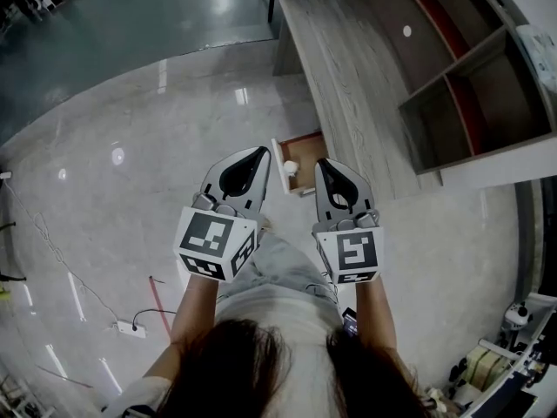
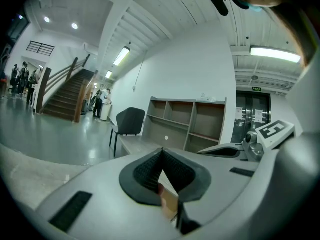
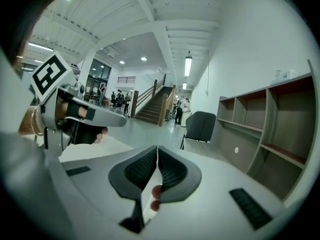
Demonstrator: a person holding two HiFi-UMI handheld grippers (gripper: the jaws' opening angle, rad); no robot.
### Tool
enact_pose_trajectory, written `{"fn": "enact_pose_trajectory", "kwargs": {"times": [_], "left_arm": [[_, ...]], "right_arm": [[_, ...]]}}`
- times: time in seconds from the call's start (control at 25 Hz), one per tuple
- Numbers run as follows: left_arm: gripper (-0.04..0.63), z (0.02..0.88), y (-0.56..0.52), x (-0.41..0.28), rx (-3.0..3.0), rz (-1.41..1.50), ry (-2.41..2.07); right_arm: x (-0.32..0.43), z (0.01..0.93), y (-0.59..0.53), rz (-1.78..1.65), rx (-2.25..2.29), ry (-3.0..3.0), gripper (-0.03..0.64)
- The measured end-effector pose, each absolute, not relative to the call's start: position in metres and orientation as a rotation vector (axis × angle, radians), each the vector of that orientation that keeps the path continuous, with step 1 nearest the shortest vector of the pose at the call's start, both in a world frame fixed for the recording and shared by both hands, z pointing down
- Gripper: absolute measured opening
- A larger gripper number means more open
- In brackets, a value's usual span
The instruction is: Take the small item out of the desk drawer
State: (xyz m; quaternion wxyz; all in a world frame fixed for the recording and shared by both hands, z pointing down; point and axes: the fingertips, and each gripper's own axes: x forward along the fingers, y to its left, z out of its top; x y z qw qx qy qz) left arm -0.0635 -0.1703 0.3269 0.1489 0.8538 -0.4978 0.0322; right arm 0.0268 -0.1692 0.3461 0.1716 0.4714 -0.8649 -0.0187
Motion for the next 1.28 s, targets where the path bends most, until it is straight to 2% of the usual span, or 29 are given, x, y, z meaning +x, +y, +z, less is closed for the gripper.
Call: {"fn": "enact_pose_trajectory", "kwargs": {"times": [1.28], "left_arm": [[0.006, 0.433, -0.246, -0.059, 2.318, 0.214, -1.517]], "right_arm": [[0.024, 0.532, -0.231, 0.13, 0.968, -2.289, 0.029]]}}
